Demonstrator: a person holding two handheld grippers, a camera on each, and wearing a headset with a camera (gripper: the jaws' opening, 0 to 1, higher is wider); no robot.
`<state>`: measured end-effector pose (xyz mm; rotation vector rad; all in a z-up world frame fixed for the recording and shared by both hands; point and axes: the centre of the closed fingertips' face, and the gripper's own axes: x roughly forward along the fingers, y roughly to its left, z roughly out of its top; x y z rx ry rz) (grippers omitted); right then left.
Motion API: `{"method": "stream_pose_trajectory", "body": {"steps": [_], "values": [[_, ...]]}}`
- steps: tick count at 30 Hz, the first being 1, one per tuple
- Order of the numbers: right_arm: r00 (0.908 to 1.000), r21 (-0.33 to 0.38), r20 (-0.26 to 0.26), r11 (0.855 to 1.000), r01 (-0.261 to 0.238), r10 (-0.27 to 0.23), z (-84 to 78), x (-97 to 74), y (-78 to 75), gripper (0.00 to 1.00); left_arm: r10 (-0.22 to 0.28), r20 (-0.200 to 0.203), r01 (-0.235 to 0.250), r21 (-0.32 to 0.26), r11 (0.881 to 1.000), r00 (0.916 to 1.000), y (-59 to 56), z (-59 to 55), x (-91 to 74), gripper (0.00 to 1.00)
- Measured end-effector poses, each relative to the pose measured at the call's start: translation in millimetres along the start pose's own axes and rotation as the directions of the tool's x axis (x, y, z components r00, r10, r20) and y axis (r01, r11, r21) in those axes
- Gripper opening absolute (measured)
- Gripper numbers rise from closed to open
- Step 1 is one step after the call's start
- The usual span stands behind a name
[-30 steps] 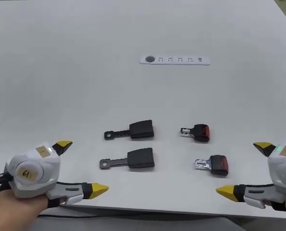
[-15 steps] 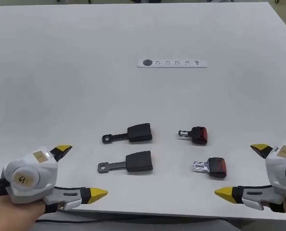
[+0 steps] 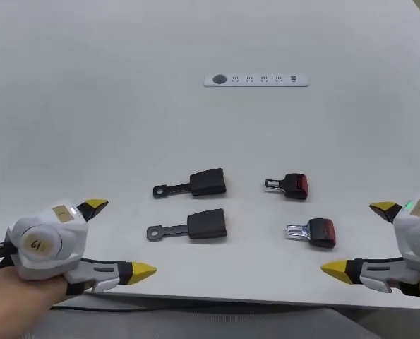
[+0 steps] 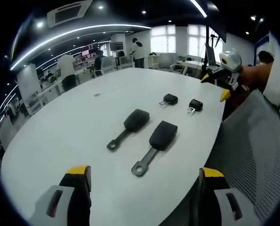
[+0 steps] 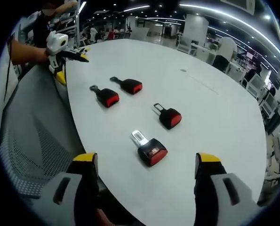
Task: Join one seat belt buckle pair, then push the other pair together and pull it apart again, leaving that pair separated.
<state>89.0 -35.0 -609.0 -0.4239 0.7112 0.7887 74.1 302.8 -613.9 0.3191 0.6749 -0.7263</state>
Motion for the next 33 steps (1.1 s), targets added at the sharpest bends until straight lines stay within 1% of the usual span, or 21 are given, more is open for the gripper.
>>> {"method": "stream_pose_trajectory", "body": {"steps": [1, 3, 5, 8, 11, 13, 16, 17, 21, 22, 24, 26, 28, 30, 32, 33], "values": [[1.0000, -0.003, -0.001, 1.000, 0.001, -0.001, -0.5, 0.9, -0.6, 0.85, -0.011, -0.011, 0.011, 0.010, 1.000, 0.9999, -0.6, -0.9, 0.5, 0.97], [0.9999, -0.008, 0.002, 1.000, -0.010, 0.010, 0.2, 1.8, 0.7, 0.84, -0.016, -0.017, 0.017, 0.033, 0.999, 0.9997, 0.0, 1.4, 2.3, 0.93], [0.9998, -0.018, 0.000, 1.000, -0.017, 0.017, 0.6, 2.7, 1.7, 0.83, -0.024, -0.036, 0.025, 0.039, 0.999, 0.9991, 2.7, -1.3, 2.9, 0.91], [0.9997, -0.036, -0.005, 0.999, -0.025, 0.025, 0.5, 4.4, 2.1, 0.82, -0.035, -0.068, 0.042, 0.100, 0.994, 0.9970, -1.1, 1.1, 7.6, 0.87], [0.9996, -0.056, -0.008, 0.998, -0.029, 0.029, 1.9, 4.9, 1.4, 0.81, -0.047, -0.081, 0.055, 0.109, 0.992, 0.9956, -3.6, 5.1, 12.8, 0.85], [0.9995, -0.067, -0.007, 0.997, -0.033, 0.032, 3.3, 5.9, 0.6, 0.80, -0.038, -0.101, 0.050, 0.114, 0.992, 0.9941, -2.2, 5.2, 18.0, 0.84], [0.9986, -0.074, -0.009, 0.996, -0.052, 0.051, 4.6, 10.4, 0.5, 0.76, -0.049, -0.125, 0.067, 0.145, 0.987, 0.9909, -2.1, 4.2, 25.1, 0.82], [0.9985, -0.077, -0.010, 0.996, -0.054, 0.054, 4.5, 11.8, 0.5, 0.76, -0.051, -0.129, 0.071, 0.161, 0.984, 0.9903, -2.8, 6.7, 28.4, 0.82], [0.9969, -0.105, -0.015, 0.991, -0.078, 0.077, 2.3, 19.7, 0.3, 0.72, -0.080, -0.138, 0.105, 0.184, 0.977, 0.9872, -6.3, 8.0, 43.0, 0.81], [0.9962, -0.104, -0.022, 0.991, -0.086, 0.084, -1.3, 23.8, -1.7, 0.71, -0.096, -0.154, 0.125, 0.189, 0.974, 0.9834, -9.5, 7.2, 47.7, 0.79], [0.9960, -0.102, -0.022, 0.991, -0.089, 0.087, -1.3, 25.1, -2.2, 0.71, -0.101, -0.172, 0.136, 0.203, 0.970, 0.9799, -12.0, 6.8, 53.9, 0.77], [0.9950, -0.106, -0.026, 0.989, -0.099, 0.097, -4.4, 29.3, -4.1, 0.69, -0.113, -0.181, 0.152, 0.220, 0.963, 0.9770, -15.7, 8.2, 61.6, 0.76], [0.9940, -0.109, -0.028, 0.988, -0.108, 0.105, -3.7, 29.4, -3.3, 0.68, -0.118, -0.181, 0.157, 0.220, 0.963, 0.9763, -17.4, 10.6, 67.0, 0.75], [0.9924, -0.129, -0.041, 0.984, -0.120, 0.116, -5.9, 30.9, -2.6, 0.67, -0.130, -0.174, 0.168, 0.223, 0.960, 0.9760, -20.4, 15.7, 72.3, 0.74], [0.9907, -0.146, -0.050, 0.980, -0.132, 0.126, -7.5, 31.8, -1.7, 0.66, -0.139, -0.171, 0.176, 0.224, 0.958, 0.9754, -23.0, 21.6, 77.5, 0.71], [0.9888, -0.155, -0.063, 0.977, -0.144, 0.135, -10.5, 33.7, -1.4, 0.65, -0.145, -0.172, 0.183, 0.227, 0.957, 0.9742, -25.7, 25.2, 80.1, 0.69]]}}
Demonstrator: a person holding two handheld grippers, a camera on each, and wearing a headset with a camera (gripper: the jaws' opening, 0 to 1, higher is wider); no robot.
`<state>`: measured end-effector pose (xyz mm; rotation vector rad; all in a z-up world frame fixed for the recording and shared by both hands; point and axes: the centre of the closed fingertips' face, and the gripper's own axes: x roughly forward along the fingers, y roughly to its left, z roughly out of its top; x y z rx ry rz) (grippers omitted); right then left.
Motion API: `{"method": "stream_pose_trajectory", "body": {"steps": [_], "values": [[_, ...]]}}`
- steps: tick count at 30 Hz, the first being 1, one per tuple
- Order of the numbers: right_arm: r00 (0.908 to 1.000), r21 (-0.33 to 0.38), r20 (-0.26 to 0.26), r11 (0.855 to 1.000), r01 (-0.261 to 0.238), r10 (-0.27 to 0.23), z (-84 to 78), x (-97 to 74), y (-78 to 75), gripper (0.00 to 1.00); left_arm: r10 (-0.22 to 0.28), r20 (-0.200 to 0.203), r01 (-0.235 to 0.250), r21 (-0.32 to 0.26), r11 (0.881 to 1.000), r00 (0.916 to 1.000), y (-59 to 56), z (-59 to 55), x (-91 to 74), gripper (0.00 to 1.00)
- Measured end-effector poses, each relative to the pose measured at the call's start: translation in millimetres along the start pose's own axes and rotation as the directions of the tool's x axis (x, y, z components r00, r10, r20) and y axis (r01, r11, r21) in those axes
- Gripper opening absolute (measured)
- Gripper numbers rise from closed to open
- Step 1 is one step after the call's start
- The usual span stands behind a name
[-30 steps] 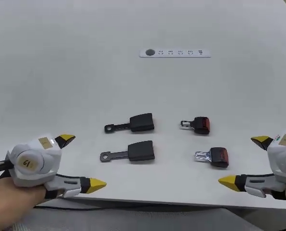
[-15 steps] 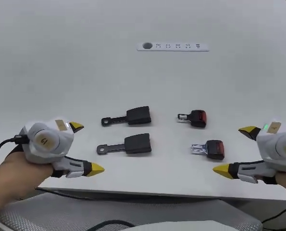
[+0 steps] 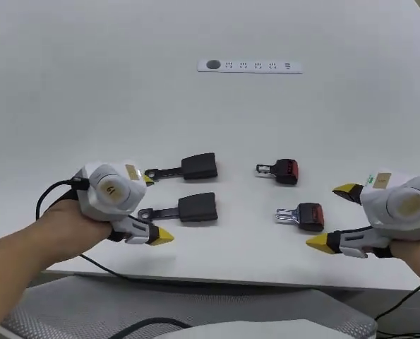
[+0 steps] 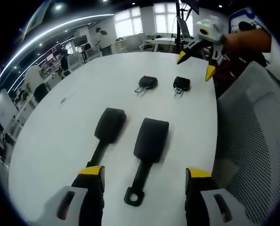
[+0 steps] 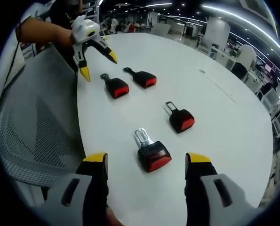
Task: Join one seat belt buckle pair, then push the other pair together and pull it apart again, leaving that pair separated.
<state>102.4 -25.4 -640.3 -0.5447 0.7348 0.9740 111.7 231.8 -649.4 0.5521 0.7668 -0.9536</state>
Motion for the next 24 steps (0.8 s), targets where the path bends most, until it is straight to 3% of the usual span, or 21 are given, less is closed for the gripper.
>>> {"method": "stream_pose_trajectory", "body": {"steps": [7, 12, 15, 20, 24], "values": [[0.9993, -0.047, -0.028, 0.999, -0.026, 0.025, -7.5, 11.7, -6.0, 0.60, -0.045, -0.021, 0.046, 0.049, 0.998, 0.9988, -1.0, 7.9, 19.1, 0.59], [0.9987, -0.061, -0.040, 0.998, -0.033, 0.031, -5.8, 15.6, -8.9, 0.58, -0.046, -0.035, 0.047, 0.012, 0.999, 0.9983, 5.0, 12.5, 28.1, 0.53], [0.9978, -0.075, -0.049, 0.996, -0.048, 0.044, -6.2, 19.7, -11.7, 0.57, -0.069, -0.038, 0.070, 0.033, 0.997, 0.9969, 1.6, 16.0, 33.1, 0.50], [0.9942, -0.098, -0.074, 0.992, -0.085, 0.078, -8.6, 27.2, -11.2, 0.54, -0.103, -0.051, 0.105, 0.032, 0.994, 0.9934, -1.9, 16.9, 40.1, 0.48], [0.9913, -0.096, -0.081, 0.989, -0.111, 0.104, -7.7, 31.1, -11.4, 0.45, -0.116, -0.077, 0.120, 0.049, 0.992, 0.9903, -2.8, 13.4, 44.9, 0.46]]}}
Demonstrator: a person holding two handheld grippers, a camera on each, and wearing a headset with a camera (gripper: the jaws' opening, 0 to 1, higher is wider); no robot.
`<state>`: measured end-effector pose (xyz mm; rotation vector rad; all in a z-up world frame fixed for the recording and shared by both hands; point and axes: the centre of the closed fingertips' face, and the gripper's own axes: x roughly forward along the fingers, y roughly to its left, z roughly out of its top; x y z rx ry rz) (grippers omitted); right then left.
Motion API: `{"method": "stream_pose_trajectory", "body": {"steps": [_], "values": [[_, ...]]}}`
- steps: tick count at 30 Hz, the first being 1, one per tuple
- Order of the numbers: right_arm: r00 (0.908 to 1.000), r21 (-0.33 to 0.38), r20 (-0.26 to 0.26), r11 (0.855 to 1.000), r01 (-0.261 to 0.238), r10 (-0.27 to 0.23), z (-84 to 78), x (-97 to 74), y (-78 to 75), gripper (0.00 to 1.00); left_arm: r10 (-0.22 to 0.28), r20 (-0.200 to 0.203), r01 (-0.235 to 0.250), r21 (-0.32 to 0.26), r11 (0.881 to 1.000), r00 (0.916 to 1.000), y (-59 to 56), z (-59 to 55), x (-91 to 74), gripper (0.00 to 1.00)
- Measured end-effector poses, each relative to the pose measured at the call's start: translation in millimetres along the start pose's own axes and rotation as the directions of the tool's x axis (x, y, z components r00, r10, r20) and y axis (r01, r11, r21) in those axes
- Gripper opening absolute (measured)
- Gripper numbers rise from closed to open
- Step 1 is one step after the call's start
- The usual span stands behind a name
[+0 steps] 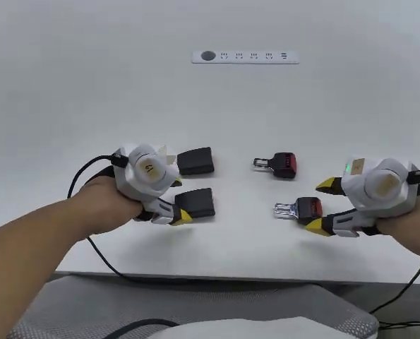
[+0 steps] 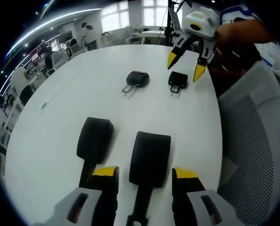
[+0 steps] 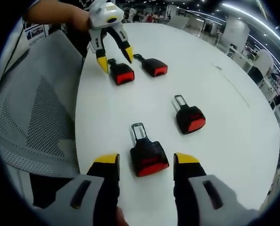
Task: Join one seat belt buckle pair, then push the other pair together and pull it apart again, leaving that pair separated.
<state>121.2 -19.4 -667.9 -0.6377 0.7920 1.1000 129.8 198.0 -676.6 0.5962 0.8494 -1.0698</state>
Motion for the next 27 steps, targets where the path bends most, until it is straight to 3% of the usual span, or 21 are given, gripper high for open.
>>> {"method": "stream_pose_trajectory", "body": {"steps": [5, 12, 16, 17, 22, 25, 27], "values": [[0.9992, -0.019, -0.027, 0.999, -0.032, 0.031, -2.4, 5.7, 0.0, 0.43, -0.026, -0.007, 0.026, 0.049, 0.998, 0.9996, -0.3, -1.7, 3.3, 0.41], [0.9947, -0.058, -0.073, 0.995, -0.077, 0.073, -8.4, 10.4, 1.8, 0.41, -0.059, -0.048, 0.064, 0.115, 0.991, 0.9971, -3.4, -3.9, 9.5, 0.38], [0.9907, -0.084, -0.099, 0.991, -0.101, 0.093, -11.6, 16.5, 1.7, 0.39, -0.055, -0.100, 0.075, 0.208, 0.975, 0.9935, -11.1, -4.5, 11.3, 0.37], [0.9901, -0.088, -0.102, 0.991, -0.105, 0.096, -11.9, 17.9, 0.7, 0.38, -0.061, -0.070, 0.073, 0.183, 0.980, 0.9957, -11.1, -0.3, 15.0, 0.36], [0.9859, -0.105, -0.120, 0.986, -0.129, 0.116, -16.4, 22.5, -4.7, 0.35, -0.068, -0.081, 0.081, 0.166, 0.983, 0.9944, -8.9, -2.3, 14.2, 0.34], [0.9832, -0.106, -0.123, 0.983, -0.149, 0.136, -18.4, 23.3, -3.2, 0.35, -0.080, -0.084, 0.094, 0.175, 0.980, 0.9932, -8.5, -2.5, 15.0, 0.34], [0.9820, -0.104, -0.107, 0.981, -0.167, 0.155, -17.1, 24.1, -1.2, 0.35, -0.089, -0.094, 0.108, 0.219, 0.970, 0.9916, -8.7, -2.4, 15.3, 0.34]]}}
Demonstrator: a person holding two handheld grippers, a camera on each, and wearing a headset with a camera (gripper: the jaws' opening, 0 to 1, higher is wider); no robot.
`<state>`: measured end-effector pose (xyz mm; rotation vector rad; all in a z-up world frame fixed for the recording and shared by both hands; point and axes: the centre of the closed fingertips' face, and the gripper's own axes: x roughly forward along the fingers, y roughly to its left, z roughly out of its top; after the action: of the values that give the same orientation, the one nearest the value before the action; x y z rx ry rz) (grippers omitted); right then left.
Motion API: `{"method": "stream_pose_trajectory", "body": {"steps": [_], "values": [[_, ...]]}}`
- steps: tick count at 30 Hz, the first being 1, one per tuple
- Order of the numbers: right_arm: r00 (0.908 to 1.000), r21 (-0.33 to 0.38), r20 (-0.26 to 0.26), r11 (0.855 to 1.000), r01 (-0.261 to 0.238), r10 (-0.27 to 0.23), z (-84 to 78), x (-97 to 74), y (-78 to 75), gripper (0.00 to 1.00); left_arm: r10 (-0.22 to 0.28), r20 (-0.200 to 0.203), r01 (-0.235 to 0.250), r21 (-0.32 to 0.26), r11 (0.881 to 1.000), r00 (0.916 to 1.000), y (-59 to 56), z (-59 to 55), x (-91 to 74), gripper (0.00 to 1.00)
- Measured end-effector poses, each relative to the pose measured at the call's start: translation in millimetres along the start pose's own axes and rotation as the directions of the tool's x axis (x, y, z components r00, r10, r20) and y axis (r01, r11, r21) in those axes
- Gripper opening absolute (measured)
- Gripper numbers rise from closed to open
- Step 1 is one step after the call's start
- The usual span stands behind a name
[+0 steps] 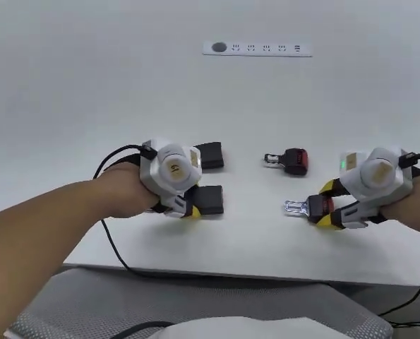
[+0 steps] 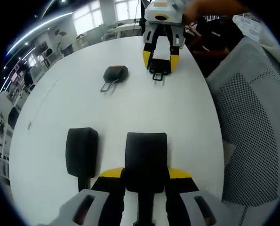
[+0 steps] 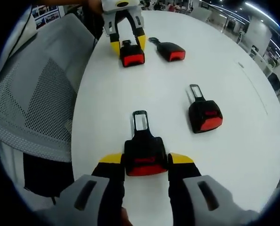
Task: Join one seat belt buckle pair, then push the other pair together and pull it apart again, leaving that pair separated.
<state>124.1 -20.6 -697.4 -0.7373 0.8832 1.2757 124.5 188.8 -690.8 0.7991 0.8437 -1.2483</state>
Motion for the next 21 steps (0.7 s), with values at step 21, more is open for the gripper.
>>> {"method": "stream_pose_trajectory", "body": {"steps": [21], "values": [[0.9997, -0.040, -0.021, 0.999, -0.017, 0.016, -0.9, 0.0, -0.5, 0.34, -0.043, -0.035, 0.043, 0.008, 0.999, 0.9985, -0.7, 0.3, 3.1, 0.33]]}}
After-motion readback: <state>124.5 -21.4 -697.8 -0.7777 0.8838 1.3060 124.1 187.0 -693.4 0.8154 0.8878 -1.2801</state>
